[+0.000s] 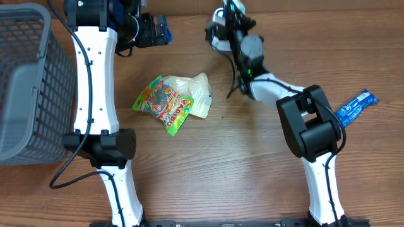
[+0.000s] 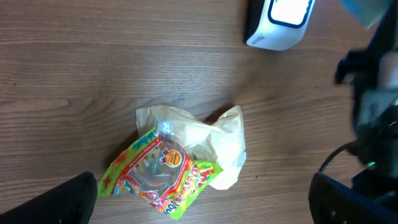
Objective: Scan the item barcode
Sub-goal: 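Hold the wipes pack barcode over the white scanner, then carry the wipes pack right and release it beside the Oreo pack, then reach the right gripper to the green gummy candy bag and grasp, then lift the candy bag and carry it to the right, then hold the candy bag raised at the right side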
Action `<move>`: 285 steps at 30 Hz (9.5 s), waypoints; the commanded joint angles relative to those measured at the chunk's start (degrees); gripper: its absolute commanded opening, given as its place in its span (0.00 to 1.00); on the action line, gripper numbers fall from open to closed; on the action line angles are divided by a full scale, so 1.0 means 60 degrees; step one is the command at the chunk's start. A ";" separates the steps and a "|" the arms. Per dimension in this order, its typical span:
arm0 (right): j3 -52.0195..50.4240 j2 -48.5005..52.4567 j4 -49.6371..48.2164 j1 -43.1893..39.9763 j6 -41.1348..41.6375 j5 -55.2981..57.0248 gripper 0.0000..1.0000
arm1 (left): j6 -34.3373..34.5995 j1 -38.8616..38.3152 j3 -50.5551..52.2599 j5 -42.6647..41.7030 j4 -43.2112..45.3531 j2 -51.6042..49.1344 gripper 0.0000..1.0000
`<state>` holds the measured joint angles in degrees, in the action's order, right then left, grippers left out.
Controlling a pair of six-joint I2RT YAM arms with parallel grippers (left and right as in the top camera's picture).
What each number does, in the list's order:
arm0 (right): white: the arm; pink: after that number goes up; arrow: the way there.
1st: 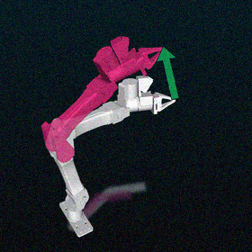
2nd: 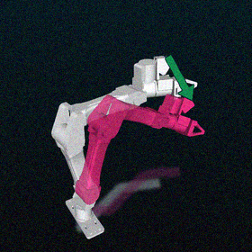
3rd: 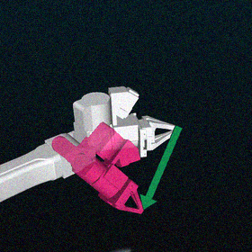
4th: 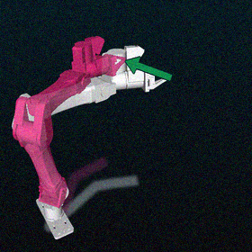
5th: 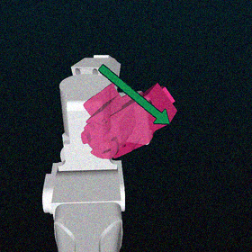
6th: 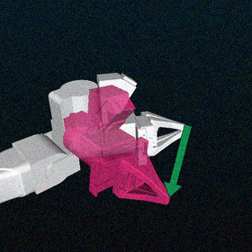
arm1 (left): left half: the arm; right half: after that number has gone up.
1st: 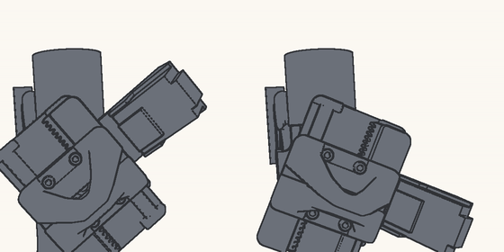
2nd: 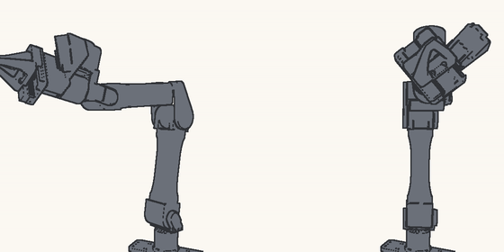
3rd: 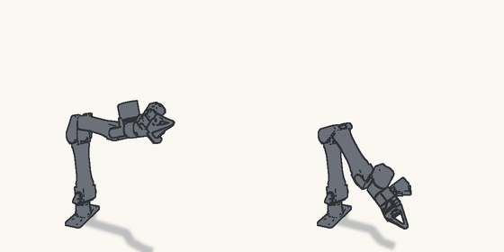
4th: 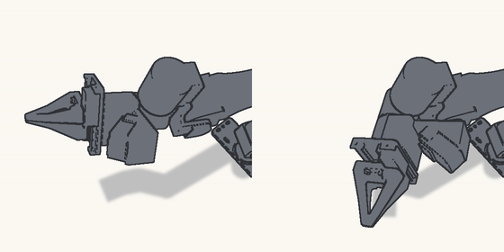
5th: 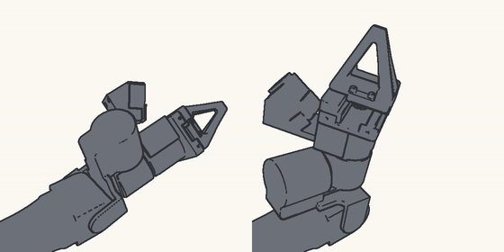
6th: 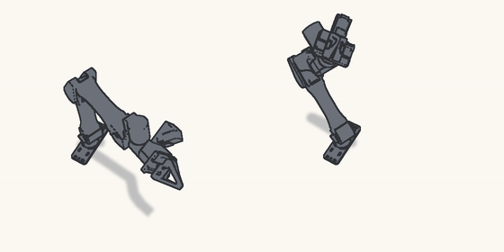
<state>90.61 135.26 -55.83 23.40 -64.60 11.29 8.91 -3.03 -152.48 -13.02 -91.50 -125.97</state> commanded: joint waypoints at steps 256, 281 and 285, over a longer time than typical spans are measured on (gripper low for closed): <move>0.1235 -0.5431 2.5485 -0.3180 0.1260 -1.3693 0.03 | 0.0055 -0.0124 0.0022 0.0018 0.0007 0.0266 1.00; 0.2484 -0.7453 2.5267 -0.3180 0.1763 -1.3111 0.04 | 0.0055 -0.0124 0.0022 0.0018 0.0007 0.0266 1.00; 0.2477 -0.7450 2.5114 -0.3184 0.1730 -1.2917 0.04 | 0.0055 -0.0124 0.0022 0.0018 0.0007 0.0266 1.00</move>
<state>104.33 90.96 95.46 4.23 -54.02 -66.00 8.93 -3.03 -152.38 -13.02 -91.50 -125.97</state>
